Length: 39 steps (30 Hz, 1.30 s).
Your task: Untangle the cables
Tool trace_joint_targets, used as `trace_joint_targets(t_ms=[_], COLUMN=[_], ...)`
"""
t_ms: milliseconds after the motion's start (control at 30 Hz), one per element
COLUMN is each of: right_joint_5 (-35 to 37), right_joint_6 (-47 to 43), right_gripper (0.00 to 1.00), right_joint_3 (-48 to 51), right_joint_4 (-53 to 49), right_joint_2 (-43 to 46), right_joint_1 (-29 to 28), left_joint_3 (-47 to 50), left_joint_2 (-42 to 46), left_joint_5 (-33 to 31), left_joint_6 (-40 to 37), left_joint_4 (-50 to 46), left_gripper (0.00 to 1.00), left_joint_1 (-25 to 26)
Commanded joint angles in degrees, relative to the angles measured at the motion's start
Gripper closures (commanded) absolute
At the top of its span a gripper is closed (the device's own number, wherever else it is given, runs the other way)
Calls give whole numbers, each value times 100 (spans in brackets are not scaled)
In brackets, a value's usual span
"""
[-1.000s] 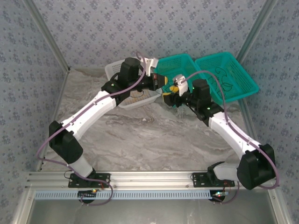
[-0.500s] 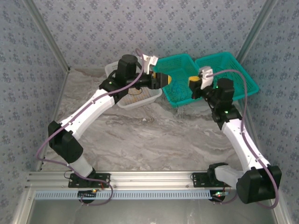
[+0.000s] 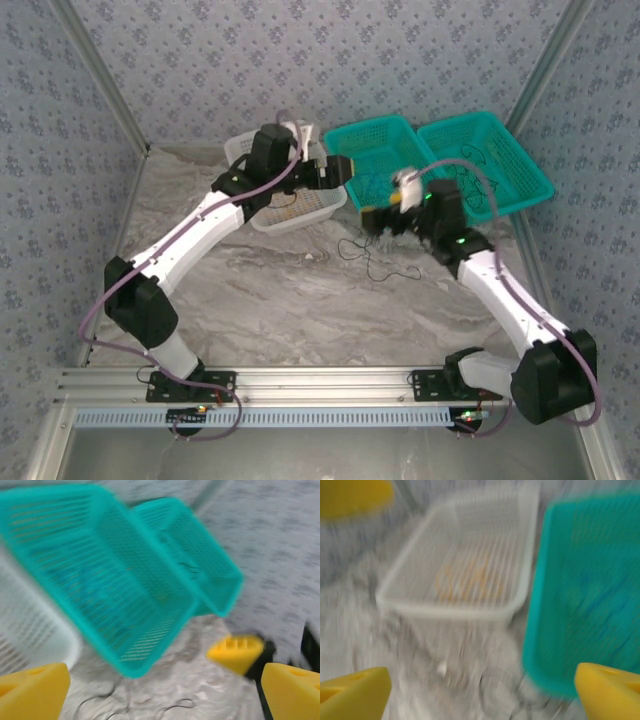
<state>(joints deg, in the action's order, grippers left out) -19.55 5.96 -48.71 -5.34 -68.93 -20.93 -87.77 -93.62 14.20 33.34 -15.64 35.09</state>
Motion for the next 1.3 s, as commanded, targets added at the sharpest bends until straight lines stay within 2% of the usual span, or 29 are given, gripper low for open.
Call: trace_joint_targets(t_ms=[0, 100, 267, 367, 500, 567, 600, 633, 733, 833, 967, 1100, 1267], right_joint_5=[1058, 1828, 2167, 2440, 3198, 3308, 3309, 3286, 2901, 2030, 1582, 1616, 1803], right_joint_6=[872, 1036, 1265, 1389, 1611, 1617, 1601, 1524, 1069, 536, 120, -224, -457], right_gripper=[0, 0, 3, 14, 42, 60, 75, 83, 100, 100, 100, 100, 100], right_joint_3=[644, 765, 636, 398, 42, 58, 102, 172, 227, 60, -620, -1304, -2524], right_joint_4=[-433, -249, 89, 309, 194, 192, 203, 246, 253, 148, -357, -439, -382], right_joint_2=[-414, -968, -2108, -2622, -3054, -3018, -2858, -2629, -1609, -465, 194, -75, -1116], right_joint_1=[-610, -926, -938, -1014, -1228, -1298, -1316, -1333, -1285, -946, -3, 1169, 2238], left_joint_3=[721, 1184, 1539, 1612, 1632, 1640, 1649, 1652, 1753, 1952, 2378, 3031, 3749], left_joint_2=[514, 790, 1083, 1161, 1154, 1154, 1162, 1192, 1330, 1603, 2126, 2758, 3389], left_joint_5=[-1303, -1827, -2233, -2424, -2522, -2553, -2590, -2654, -2885, -3208, -3979, -4624, -4698], left_joint_6=[693, 1008, 1140, 1103, 1091, 1089, 1069, 1060, 1047, 1016, 739, 126, -376], left_joint_4=[-36, -137, -416, -572, -684, -697, -726, -775, -895, -975, -1015, -702, -246], left_gripper=[1, 1, 1, 1, 1, 1, 1, 1, 1, 1, 1, 1, 0], left_joint_1=[-317, -522, -710, -725, -771, -801, -825, -858, -987, -1164, -1444, -1841, -2467])
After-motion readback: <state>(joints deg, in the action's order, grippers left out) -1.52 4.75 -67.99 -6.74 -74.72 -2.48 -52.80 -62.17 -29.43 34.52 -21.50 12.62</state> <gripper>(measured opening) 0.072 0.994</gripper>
